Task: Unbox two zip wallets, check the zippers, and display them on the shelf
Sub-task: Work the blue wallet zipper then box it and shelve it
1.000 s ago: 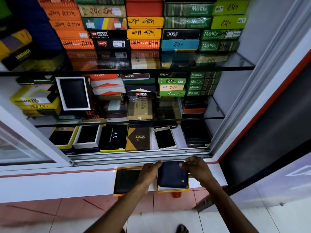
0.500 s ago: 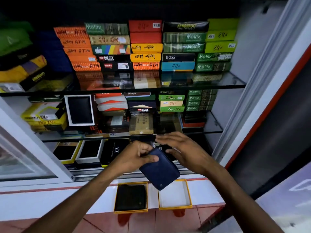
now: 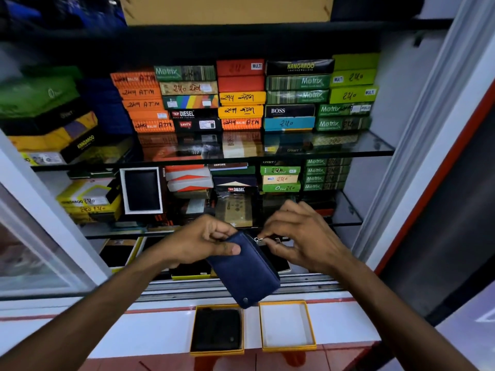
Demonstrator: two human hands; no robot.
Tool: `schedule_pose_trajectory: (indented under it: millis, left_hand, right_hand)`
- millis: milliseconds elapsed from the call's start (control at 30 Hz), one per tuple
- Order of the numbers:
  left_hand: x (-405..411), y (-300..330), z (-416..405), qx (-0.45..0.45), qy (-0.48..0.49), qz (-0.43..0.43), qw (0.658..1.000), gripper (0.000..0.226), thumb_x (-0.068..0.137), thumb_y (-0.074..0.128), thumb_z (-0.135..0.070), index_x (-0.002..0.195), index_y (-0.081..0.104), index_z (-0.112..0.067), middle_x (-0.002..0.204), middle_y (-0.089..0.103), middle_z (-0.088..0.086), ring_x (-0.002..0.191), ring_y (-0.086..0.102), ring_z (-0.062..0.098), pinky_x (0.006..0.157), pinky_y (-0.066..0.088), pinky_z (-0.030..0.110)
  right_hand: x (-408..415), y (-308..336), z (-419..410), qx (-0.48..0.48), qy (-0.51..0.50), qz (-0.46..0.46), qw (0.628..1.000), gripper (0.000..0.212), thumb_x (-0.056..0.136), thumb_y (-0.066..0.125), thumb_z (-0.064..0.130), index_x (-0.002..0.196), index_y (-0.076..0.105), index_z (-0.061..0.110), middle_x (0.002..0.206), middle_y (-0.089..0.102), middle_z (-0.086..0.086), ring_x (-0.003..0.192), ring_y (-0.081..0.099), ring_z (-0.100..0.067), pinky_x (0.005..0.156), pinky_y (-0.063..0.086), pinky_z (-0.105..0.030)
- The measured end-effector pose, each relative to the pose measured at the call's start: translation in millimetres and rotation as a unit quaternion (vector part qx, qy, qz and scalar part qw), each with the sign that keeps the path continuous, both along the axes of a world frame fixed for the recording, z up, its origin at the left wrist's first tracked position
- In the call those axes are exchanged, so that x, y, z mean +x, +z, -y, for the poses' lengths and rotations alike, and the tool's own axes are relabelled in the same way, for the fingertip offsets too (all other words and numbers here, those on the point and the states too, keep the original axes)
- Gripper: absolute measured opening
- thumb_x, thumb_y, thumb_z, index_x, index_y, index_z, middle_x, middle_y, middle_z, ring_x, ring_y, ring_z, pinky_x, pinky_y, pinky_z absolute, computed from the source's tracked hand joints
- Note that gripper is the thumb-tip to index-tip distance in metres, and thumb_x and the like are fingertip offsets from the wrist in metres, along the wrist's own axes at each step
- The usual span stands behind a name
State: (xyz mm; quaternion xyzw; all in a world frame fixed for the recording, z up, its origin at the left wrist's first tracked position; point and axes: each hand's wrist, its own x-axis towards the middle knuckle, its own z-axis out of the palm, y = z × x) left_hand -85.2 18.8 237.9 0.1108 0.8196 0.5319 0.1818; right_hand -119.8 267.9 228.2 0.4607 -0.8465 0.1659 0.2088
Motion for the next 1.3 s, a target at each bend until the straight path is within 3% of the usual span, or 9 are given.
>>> schedule_pose_trajectory:
  millis: [67,200,500,600,667,800,933,1100,1300]
  left_hand:
    - [2,6,14,0.051,0.028,0.020,0.998,0.020,0.082,0.070,-0.014,0.101,0.072,-0.007,0.092,0.078,0.005,0.084,0.071,0.013,0.069,0.056,0.021]
    - [3,6,38,0.172,0.091,0.060,0.979,0.069,0.050,0.091,-0.044,0.106,0.073,-0.008,0.101,0.077,0.011,0.091,0.073,0.019,0.072,0.061,0.033]
    - [10,-4,7,0.431,0.236,0.202,0.847,0.097,0.024,0.099,-0.019,0.111,0.061,-0.001,0.103,0.075,0.019,0.086,0.075,0.033,0.062,0.060,0.056]
    - [14,3,-11,0.464,0.280,0.224,0.810,0.055,0.066,0.080,-0.015,0.113,0.056,0.001,0.096,0.075,0.021,0.077,0.076,0.033,0.057,0.058,0.061]
    - [15,6,-25,0.492,0.308,0.235,0.780,0.031,0.089,0.056,-0.017,0.114,0.057,0.002,0.092,0.076,0.022,0.078,0.076,0.032,0.048,0.059,0.052]
    - [9,3,-36,0.544,0.336,0.239,0.731,0.046,0.096,0.050,-0.019,0.135,0.047,0.003,0.133,0.058,0.025,0.122,0.058,0.034,0.049,0.060,0.044]
    - [9,4,-40,0.564,0.330,0.219,0.724,0.045,0.095,0.051,-0.022,0.130,0.048,0.006,0.117,0.064,0.024,0.079,0.074,0.036,0.045,0.059,0.043]
    - [13,0,-39,0.587,0.344,0.210,0.702,0.035,0.092,0.053,-0.020,0.116,0.054,0.006,0.087,0.075,0.024,0.067,0.074,0.036,0.045,0.058,0.051]
    - [16,-13,-27,0.521,0.328,0.171,0.769,0.022,0.080,0.060,-0.020,0.099,0.059,-0.008,0.078,0.079,0.011,0.068,0.076,0.023,0.061,0.060,0.050]
  right_hand:
    - [7,7,-6,-0.017,-0.014,-0.021,1.000,0.017,0.090,0.060,0.042,0.097,0.072,0.032,0.096,0.072,0.016,0.089,0.057,-0.012,0.069,0.035,-0.027]
    - [24,20,-12,-0.130,-0.058,-0.047,0.989,0.014,0.085,0.068,0.037,0.088,0.077,0.027,0.085,0.076,0.015,0.075,0.058,-0.012,0.063,0.042,-0.032]
    - [61,21,29,-0.318,-0.175,-0.068,0.929,0.007,0.076,0.075,0.024,0.070,0.077,0.021,0.068,0.074,0.009,0.060,0.059,-0.015,0.054,0.051,-0.031]
    - [67,14,41,-0.311,-0.209,-0.074,0.924,0.008,0.075,0.074,0.025,0.068,0.074,0.022,0.066,0.072,0.009,0.060,0.058,-0.015,0.052,0.051,-0.030]
    - [70,7,51,-0.300,-0.211,-0.068,0.928,0.009,0.075,0.073,0.025,0.067,0.072,0.022,0.065,0.070,0.008,0.060,0.057,-0.015,0.054,0.050,-0.028]
    - [74,-8,67,-0.274,-0.209,-0.044,0.938,0.008,0.076,0.071,0.028,0.069,0.072,0.024,0.070,0.071,0.010,0.065,0.060,-0.014,0.056,0.051,-0.025]
    - [75,-14,68,-0.260,-0.215,-0.021,0.941,0.007,0.079,0.070,0.032,0.076,0.073,0.026,0.075,0.072,0.011,0.068,0.060,-0.013,0.058,0.051,-0.025]
    - [68,-10,58,-0.250,-0.230,-0.019,0.940,0.009,0.085,0.067,0.035,0.087,0.073,0.029,0.084,0.072,0.014,0.076,0.061,-0.010,0.061,0.047,-0.021]
    - [55,4,36,-0.216,-0.241,-0.043,0.945,0.013,0.093,0.061,0.038,0.095,0.071,0.030,0.092,0.071,0.015,0.081,0.058,-0.009,0.062,0.041,-0.018]
